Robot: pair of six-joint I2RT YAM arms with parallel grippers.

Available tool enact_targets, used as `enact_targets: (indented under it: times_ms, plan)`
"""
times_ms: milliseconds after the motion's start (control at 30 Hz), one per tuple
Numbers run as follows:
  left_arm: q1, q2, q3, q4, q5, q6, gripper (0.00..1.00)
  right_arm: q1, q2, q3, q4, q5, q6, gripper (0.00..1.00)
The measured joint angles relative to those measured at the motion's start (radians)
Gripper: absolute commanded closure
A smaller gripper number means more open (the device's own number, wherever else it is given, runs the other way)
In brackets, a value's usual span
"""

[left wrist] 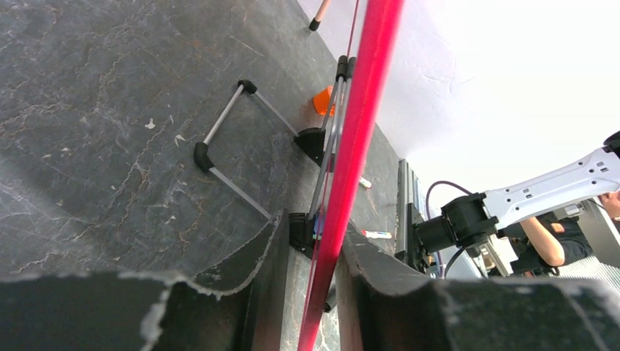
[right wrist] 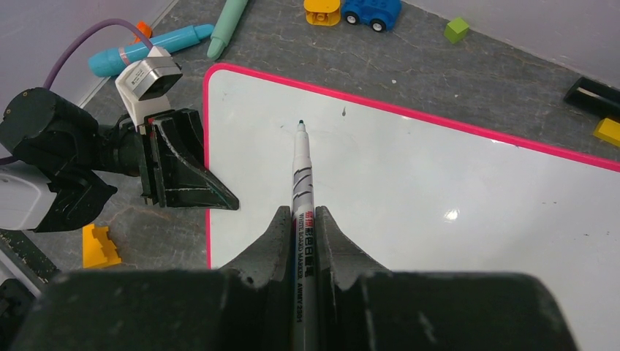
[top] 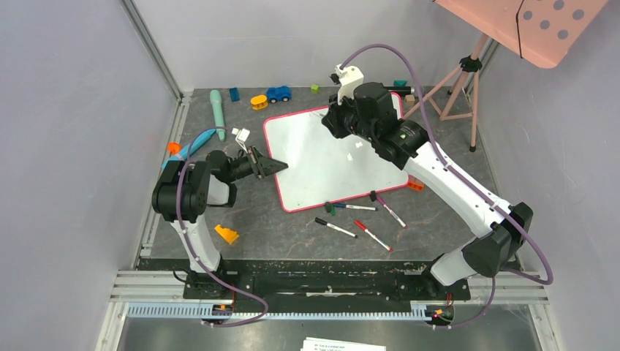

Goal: Write a sentence on the whiteboard

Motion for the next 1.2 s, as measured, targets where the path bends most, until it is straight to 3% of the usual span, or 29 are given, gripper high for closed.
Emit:
enact_targets:
  times_ms: [100, 233, 1200]
  plan:
    - [0.000, 0.008, -0.002, 0.038, 0.002, -0.030, 0.76, 0.000, 0.000, 0.000, 0.002, 0.000, 0.000, 1.00]
    - [0.000, 0.012, -0.006, 0.077, 0.010, -0.045, 0.97, 0.000, 0.000, 0.000, 0.003, 0.000, 0.000, 1.00]
    - [-0.003, -0.018, -0.066, 0.134, 0.023, -0.004, 0.98, 0.000, -0.075, -0.141, 0.036, -0.019, 0.001, 1.00]
